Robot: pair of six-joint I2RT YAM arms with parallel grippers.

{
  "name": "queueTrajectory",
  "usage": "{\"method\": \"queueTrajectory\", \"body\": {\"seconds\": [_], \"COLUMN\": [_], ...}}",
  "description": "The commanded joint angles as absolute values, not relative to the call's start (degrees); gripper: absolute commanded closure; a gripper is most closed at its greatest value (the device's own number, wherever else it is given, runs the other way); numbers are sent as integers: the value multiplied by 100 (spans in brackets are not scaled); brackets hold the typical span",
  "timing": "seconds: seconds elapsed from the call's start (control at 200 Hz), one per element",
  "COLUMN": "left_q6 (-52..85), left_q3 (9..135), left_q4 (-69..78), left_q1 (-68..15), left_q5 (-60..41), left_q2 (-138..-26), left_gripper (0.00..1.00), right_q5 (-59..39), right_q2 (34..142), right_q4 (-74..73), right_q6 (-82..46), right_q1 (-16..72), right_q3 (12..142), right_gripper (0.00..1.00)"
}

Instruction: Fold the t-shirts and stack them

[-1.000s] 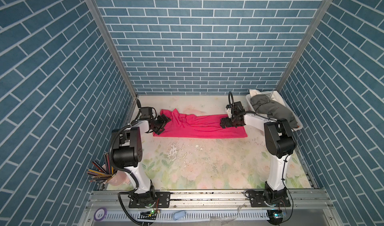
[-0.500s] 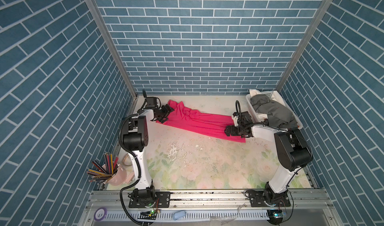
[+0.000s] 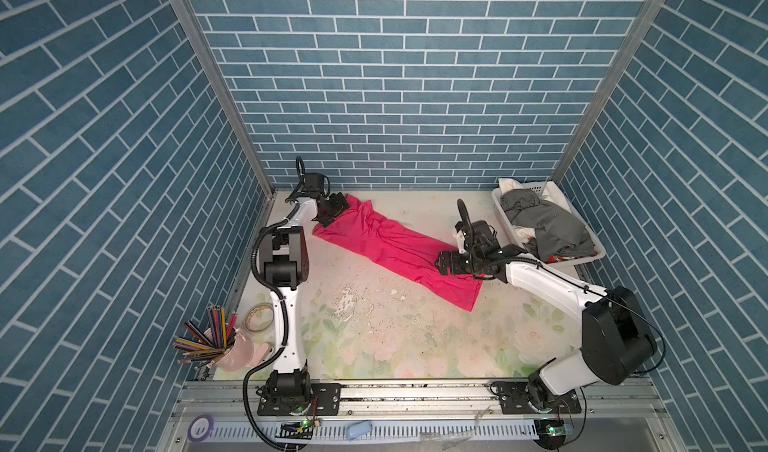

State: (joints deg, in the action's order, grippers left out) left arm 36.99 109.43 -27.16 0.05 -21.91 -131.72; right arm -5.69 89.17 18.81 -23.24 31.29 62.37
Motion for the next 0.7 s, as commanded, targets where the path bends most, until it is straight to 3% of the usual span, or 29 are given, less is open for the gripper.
{"method": "queueTrajectory", "body": {"seconds": [0.0, 0.135, 0.275, 0.49, 0.6, 0.695], "left_q6": [3672, 3835, 4319, 4388, 4262, 4227], "left_q3": [10262, 9343, 7804, 7255, 7535, 7866], "left_q4": [-2251, -1971, -1081, -763, -918, -996], "left_q1": [-217, -472, -454, -129, -57, 3], "left_q5": [-2454, -2851, -3296, -3387, -3199, -3099], "left_q2": [-12019, -11428, -10996, -11393, -11753, -12118], "left_gripper": [14, 14, 14, 14, 14, 14], "right_q5": [-369, 55, -580, -718, -639, -717], "right_q2": [9865, 10864, 11438, 11777, 11769, 11601], "right_q4": [2056, 1976, 1907, 2012, 1934, 1894], "right_q6": [-1418, -629, -130, 326, 274, 133], "right_q1": [2971, 2839, 2433, 2419, 2409, 2404], "right_q3": [6991, 7821, 8129, 7975, 7724, 7412], "right_gripper": [1, 2, 2, 3, 18, 38]}}
